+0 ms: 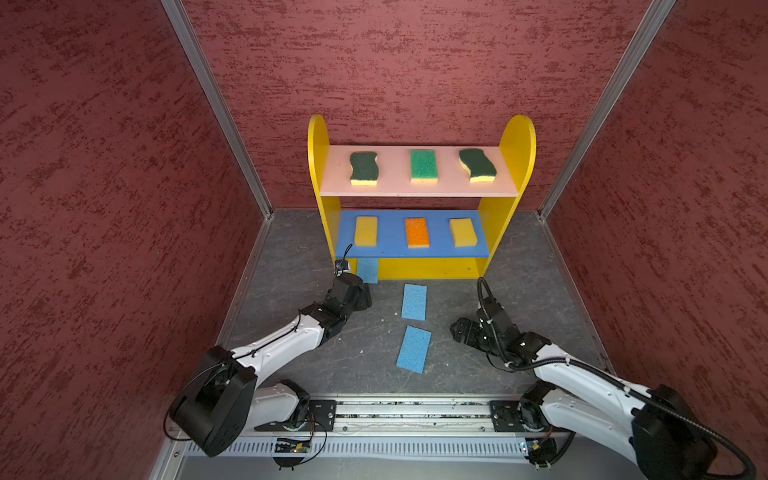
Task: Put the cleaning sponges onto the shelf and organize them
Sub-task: 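Withdraw the left gripper from the shelf back toward the robot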
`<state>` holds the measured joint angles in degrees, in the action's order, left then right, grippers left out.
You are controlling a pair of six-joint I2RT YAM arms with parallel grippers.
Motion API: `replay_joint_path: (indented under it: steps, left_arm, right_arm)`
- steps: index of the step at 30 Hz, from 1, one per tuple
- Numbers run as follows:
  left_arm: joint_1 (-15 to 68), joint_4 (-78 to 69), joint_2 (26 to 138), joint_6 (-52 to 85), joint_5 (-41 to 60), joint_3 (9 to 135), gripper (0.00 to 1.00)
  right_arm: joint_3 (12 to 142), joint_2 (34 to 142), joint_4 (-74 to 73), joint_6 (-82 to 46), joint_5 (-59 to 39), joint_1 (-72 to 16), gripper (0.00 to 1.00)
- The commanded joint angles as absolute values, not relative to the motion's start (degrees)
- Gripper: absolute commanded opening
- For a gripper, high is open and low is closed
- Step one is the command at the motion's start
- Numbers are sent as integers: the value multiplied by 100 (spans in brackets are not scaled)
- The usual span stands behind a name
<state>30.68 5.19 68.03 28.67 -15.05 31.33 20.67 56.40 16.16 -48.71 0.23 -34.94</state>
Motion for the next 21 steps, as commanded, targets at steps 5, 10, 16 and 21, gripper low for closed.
replay_joint_path:
  steps: [5, 10, 16, 21]
  left_arm:
    - [2997, 350, 5998, 3491, -818, 2347, 70]
    - [2987, -22, 5775, 3802, -780, 1901, 56]
    - [2964, -599, 5820, 4030, -633, 1537, 52]
    - [2931, -846, 5845, 4354, -724, 1328, 42]
  right_arm:
    - [2071, 5497, 1679, -4851, 35, -3526, 99]
    - [2068, 5440, 1794, -4844, 53, -3529, 99]
    - [2084, 5325, 2071, -4900, 298, -3524, 99]
    - [2094, 5191, 2247, -4911, 431, -3529, 99]
